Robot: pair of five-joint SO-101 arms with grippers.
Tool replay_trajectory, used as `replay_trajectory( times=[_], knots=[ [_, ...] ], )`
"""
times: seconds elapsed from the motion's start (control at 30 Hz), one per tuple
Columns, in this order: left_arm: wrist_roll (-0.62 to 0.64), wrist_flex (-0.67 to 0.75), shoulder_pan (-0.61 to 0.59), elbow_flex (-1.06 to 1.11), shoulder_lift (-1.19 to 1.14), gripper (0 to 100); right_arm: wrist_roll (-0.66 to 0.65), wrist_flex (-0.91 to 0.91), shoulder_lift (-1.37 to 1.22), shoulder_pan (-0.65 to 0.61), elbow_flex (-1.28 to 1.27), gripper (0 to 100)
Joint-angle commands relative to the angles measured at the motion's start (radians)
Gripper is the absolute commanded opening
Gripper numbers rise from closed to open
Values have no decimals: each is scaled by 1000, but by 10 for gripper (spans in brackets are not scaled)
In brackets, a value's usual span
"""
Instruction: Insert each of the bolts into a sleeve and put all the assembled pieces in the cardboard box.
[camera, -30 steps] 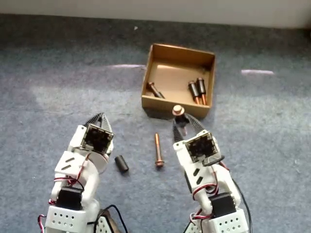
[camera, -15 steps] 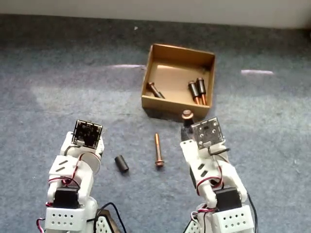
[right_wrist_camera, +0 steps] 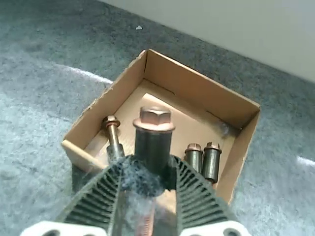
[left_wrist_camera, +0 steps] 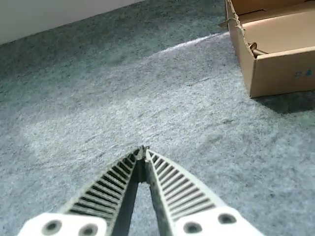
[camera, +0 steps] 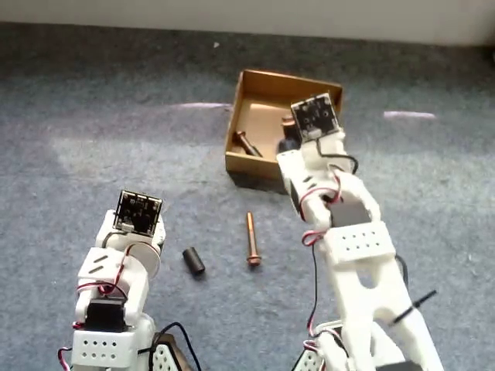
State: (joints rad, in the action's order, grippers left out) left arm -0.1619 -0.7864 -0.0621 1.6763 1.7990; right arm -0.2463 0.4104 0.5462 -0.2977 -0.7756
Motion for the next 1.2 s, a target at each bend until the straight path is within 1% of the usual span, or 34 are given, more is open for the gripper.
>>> replay_trajectory(
  times=[0.0, 0.13, 0.3, 0.53, 0.63, 0.8, 0.97, 1.03, 1.17],
  knots=[
    [14, -2, -15, 19, 10, 11, 12, -91, -179, 28, 188, 5],
    [14, -2, -15, 19, 10, 11, 9, -134, -364, 39, 302, 5],
    [14, -3, -15, 19, 10, 11, 8, -136, -541, 44, 410, 5],
    [14, 0, -25, 19, 10, 11, 8, -131, -727, 54, 467, 9],
    [14, 2, -68, 19, 10, 11, 8, -128, -740, 54, 461, 18],
    [14, 2, -85, 19, 10, 11, 12, -127, -740, 54, 460, 111],
    [14, 2, -88, 15, 10, 11, 9, -127, -739, 54, 460, 110],
    [14, 2, -96, 13, 10, 11, 9, -84, -737, 54, 464, 110],
    [14, 3, -151, 10, 10, 11, 8, 87, -665, 53, 466, 109]
  ],
)
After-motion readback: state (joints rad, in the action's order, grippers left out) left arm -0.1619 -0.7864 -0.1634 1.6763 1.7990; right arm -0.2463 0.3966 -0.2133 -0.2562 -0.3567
